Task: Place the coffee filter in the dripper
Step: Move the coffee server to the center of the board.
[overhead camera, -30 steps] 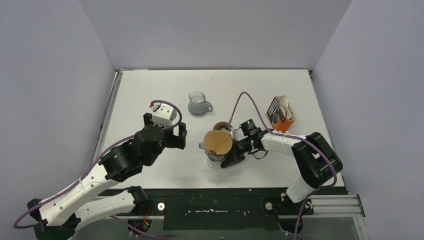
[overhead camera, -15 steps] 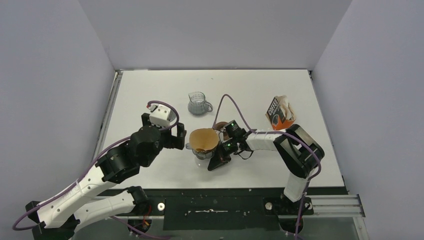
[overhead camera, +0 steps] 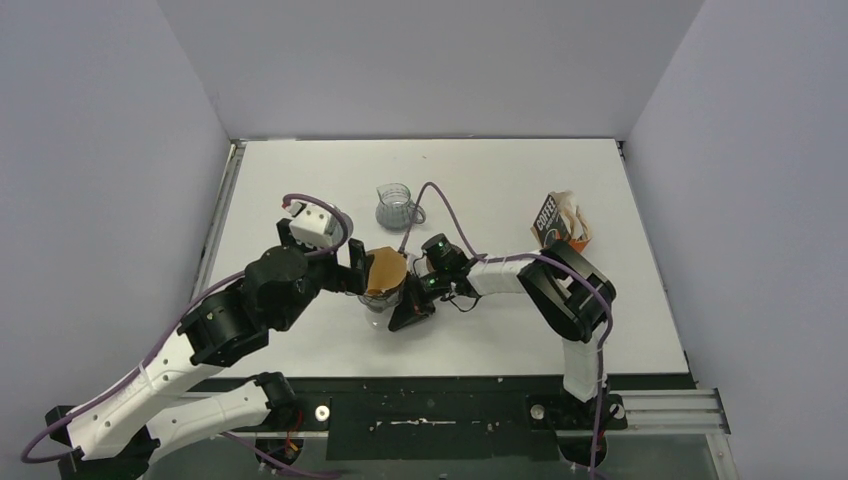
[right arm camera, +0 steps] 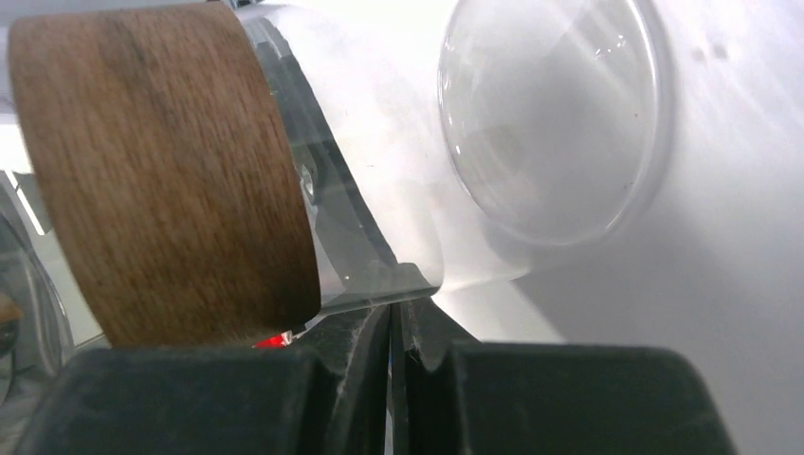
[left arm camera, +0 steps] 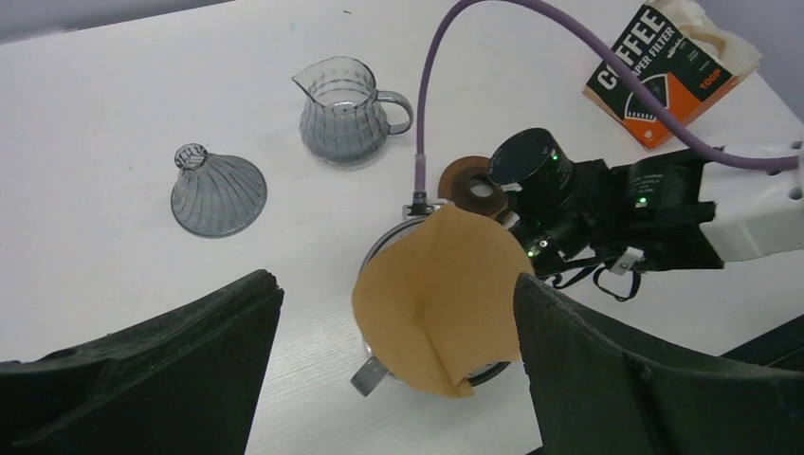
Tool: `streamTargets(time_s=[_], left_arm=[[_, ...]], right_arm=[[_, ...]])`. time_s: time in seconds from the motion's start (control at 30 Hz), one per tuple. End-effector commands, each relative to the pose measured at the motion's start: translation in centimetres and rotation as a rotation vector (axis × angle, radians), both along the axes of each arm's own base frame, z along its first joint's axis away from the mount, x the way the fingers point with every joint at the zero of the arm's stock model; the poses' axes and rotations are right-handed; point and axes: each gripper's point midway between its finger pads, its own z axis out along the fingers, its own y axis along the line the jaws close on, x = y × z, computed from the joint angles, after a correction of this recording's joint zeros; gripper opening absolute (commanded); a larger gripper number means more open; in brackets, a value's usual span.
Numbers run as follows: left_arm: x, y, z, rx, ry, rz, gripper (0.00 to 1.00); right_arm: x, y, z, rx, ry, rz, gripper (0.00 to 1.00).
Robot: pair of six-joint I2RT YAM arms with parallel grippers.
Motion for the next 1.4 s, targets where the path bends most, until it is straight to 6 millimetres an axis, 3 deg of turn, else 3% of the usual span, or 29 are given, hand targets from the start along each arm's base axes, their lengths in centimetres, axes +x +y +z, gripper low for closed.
streamTargets(time_s=[0.0,0.9,1.17,1.37], left_arm=[[-0.2,-0.7,2.7,-0.035,-0.03,-0.043,0.9],[-1.6,-0.8,2.7,-0.054,0.005,-0.105,0.9],[-1.8,-0.6,2.9,-0.061,0.005,-0.109,0.9],[-1.9,-0.3,3.0,-0.061,0.002,-0.106,0.9]], right_arm=[[2.2,3.7,2.0,0.089,-0.067,-0.025,0.0],[7.5,17.5,2.6,0.198,-0.052,-0.088,0.0],[8.4,20.3,2.4,0.22,-0.037,-0.099,0.0],[8.4,20.4,2.8,0.224,-0.046,-0.104,0.0]])
